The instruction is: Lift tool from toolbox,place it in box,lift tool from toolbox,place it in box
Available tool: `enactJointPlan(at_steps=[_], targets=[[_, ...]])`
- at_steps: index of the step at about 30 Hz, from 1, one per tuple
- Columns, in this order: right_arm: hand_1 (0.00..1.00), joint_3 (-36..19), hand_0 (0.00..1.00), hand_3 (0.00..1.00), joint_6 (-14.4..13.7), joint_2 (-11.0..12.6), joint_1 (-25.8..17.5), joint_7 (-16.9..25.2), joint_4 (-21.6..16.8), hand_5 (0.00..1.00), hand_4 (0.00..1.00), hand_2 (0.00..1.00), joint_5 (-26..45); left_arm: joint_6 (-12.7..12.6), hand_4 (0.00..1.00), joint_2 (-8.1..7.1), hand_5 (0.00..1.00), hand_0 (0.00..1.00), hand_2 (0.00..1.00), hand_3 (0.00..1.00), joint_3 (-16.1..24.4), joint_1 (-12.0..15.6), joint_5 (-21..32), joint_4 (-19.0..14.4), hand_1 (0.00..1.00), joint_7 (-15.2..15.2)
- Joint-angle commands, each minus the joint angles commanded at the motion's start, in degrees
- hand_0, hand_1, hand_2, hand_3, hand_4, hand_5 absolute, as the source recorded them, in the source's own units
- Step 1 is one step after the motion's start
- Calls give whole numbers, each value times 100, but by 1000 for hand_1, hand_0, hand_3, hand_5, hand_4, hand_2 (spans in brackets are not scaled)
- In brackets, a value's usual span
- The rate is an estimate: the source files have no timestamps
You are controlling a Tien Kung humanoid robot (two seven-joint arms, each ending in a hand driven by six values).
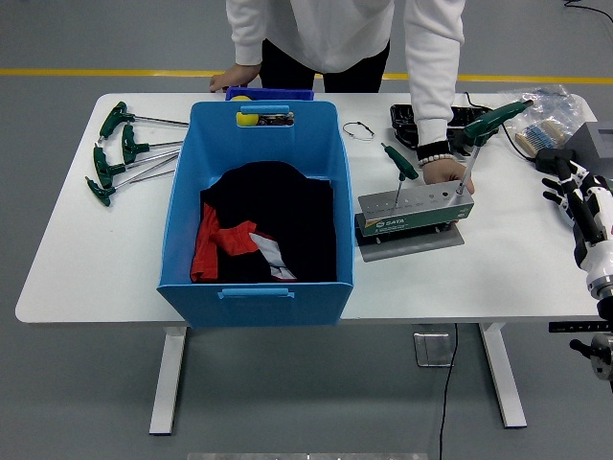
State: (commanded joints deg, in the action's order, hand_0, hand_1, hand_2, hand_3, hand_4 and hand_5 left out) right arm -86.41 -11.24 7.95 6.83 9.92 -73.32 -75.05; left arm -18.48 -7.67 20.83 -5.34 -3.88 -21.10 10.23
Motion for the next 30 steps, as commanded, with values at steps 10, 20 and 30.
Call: enactJointPlan(at_steps=[10, 20, 30], targets=[[870, 533, 900, 931, 66, 1233, 516, -121, -676, 649, 998, 908, -2331, -5, 674, 15, 998, 831, 852, 843, -30, -25, 70, 7, 826, -19], [917, 1933, 969, 965, 156, 2628, 1902, 390, -606, 528, 998, 948, -4198, -8, 673, 18, 998, 831, 852, 842, -70, -38, 159, 2, 825, -40], [918, 3794, 992, 944, 470, 2760, 3596, 703, 468, 466, 998, 921, -3531, -33, 668, 11, 998, 828, 847, 842, -151, -50, 352, -19, 820, -120]])
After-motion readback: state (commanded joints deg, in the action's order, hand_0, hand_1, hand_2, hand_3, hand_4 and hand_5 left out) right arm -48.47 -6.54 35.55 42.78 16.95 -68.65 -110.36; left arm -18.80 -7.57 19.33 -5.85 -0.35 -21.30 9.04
